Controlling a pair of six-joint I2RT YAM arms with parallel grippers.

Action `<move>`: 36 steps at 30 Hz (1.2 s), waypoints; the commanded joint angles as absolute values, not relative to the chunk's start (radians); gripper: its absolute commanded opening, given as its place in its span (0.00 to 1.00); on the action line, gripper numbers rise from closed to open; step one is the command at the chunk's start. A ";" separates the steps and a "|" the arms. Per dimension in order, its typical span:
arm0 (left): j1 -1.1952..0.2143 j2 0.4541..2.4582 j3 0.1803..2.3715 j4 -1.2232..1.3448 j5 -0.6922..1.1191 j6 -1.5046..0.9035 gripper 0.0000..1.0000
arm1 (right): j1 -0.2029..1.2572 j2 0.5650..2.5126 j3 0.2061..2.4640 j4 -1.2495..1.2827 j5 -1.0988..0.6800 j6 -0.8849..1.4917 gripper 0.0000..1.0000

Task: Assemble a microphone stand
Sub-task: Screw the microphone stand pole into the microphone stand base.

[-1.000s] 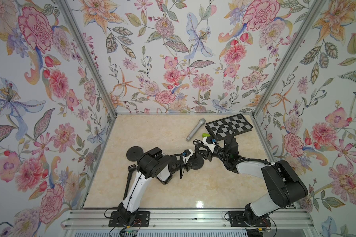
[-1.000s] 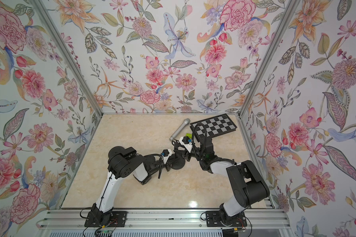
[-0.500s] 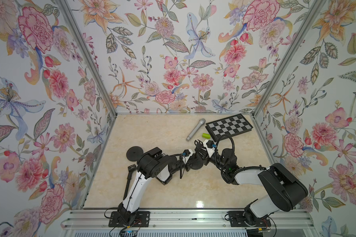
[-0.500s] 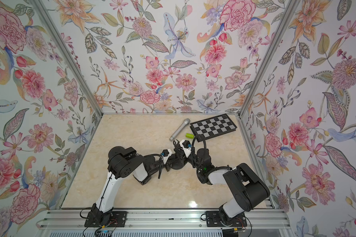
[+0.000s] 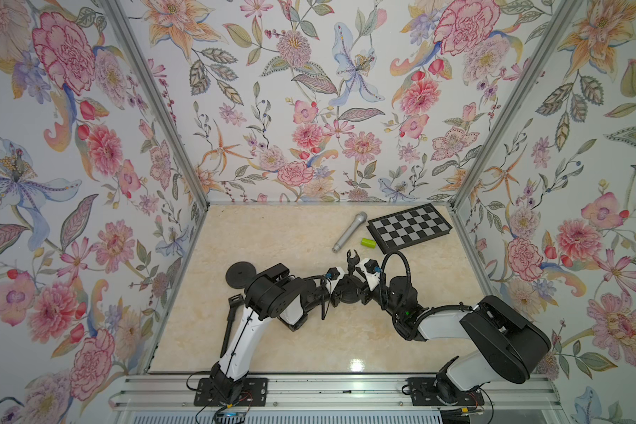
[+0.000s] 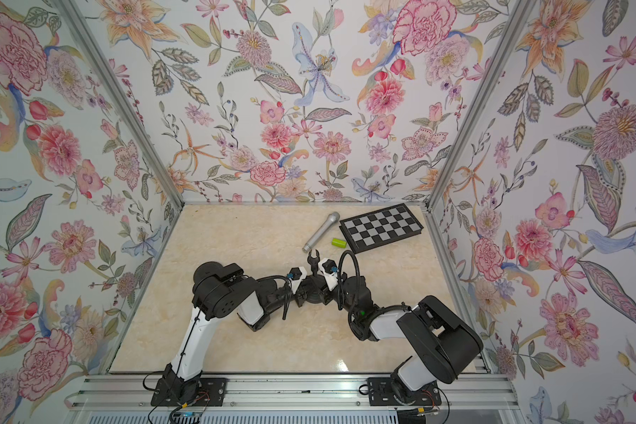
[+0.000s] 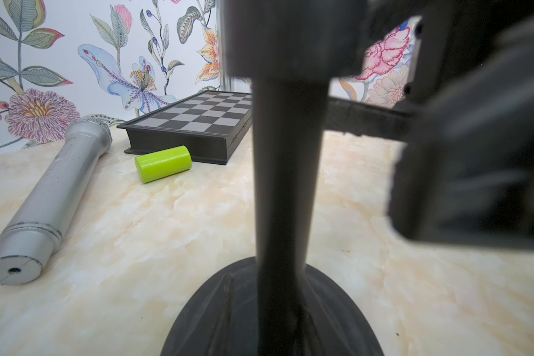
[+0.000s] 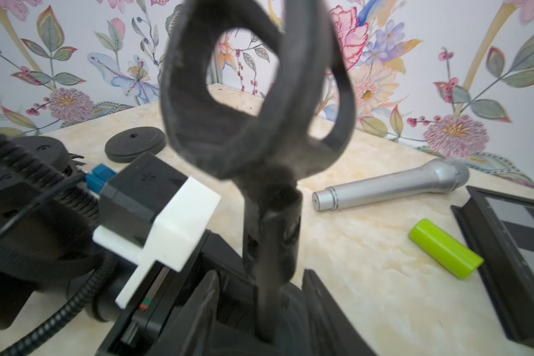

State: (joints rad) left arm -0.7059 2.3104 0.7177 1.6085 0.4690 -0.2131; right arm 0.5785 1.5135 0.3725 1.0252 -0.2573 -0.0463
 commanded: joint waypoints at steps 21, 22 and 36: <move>-0.690 2.415 0.675 1.841 0.398 -0.193 0.35 | 0.352 1.644 0.654 0.810 -0.954 -0.229 0.34; -0.690 2.415 0.676 1.841 0.398 -0.191 0.35 | 0.352 1.644 0.641 0.831 -0.930 -0.218 0.30; -0.686 2.432 0.690 1.841 0.394 -0.205 0.35 | 0.609 1.627 0.295 1.286 -0.011 0.061 0.00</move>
State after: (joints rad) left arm -0.7063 2.3154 0.7254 1.6089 0.4858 -0.2081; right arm 0.5327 1.6222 0.3428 1.3216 -0.3584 0.0189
